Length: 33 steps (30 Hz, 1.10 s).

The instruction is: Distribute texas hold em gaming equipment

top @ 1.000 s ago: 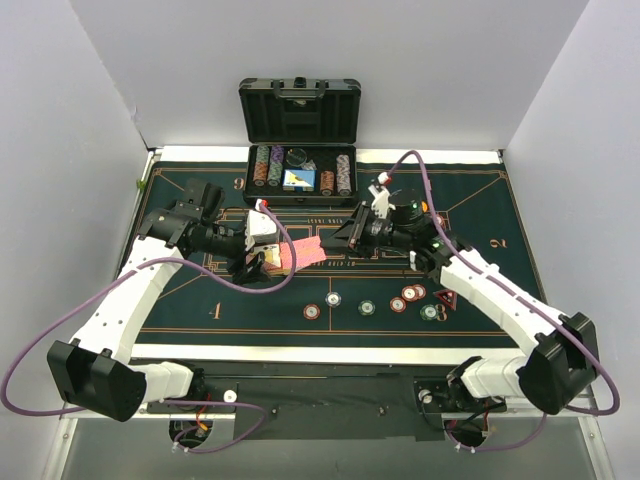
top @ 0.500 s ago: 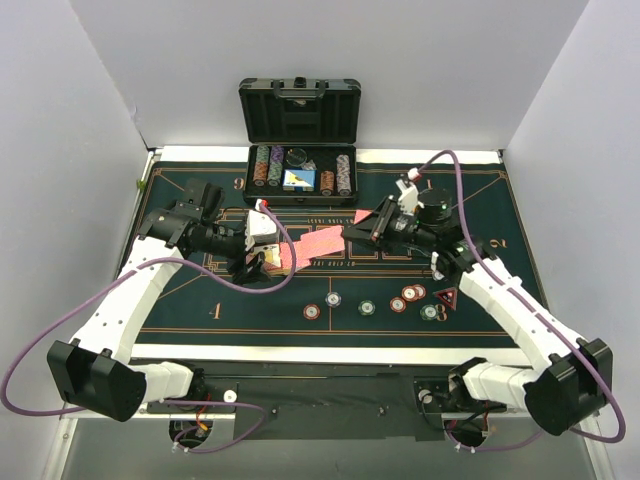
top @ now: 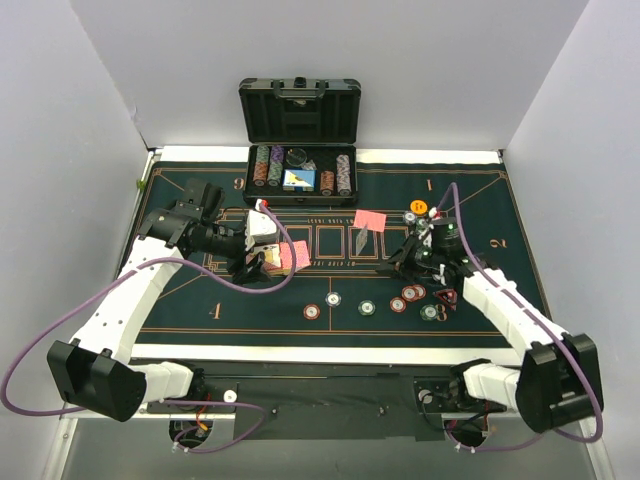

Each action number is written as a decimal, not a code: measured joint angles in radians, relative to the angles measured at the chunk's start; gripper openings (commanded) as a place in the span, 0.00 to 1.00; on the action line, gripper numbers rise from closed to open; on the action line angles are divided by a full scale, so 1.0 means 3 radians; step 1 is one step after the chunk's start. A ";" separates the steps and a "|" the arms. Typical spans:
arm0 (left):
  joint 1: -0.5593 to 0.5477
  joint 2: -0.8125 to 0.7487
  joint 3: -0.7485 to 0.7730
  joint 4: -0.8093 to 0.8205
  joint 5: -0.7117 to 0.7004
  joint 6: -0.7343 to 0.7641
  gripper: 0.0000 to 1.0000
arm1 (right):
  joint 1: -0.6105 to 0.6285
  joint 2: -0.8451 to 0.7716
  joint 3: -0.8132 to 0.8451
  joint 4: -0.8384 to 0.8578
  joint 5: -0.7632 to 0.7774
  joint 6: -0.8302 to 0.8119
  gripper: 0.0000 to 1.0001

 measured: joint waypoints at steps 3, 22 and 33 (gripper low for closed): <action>0.0000 0.0000 0.0000 0.0000 -0.0001 0.0001 0.12 | -0.0003 0.0248 -0.0020 -0.0219 0.0298 -0.0256 0.00; 0.0001 -0.0031 0.0003 -0.0001 -0.0001 -0.0003 0.11 | 0.0360 0.1558 0.1742 -0.0669 0.1659 -0.0838 0.59; 0.0001 -0.0053 0.0003 0.0000 -0.0001 -0.0013 0.11 | 0.0301 0.2369 0.2444 -0.0581 0.1670 -0.0807 0.50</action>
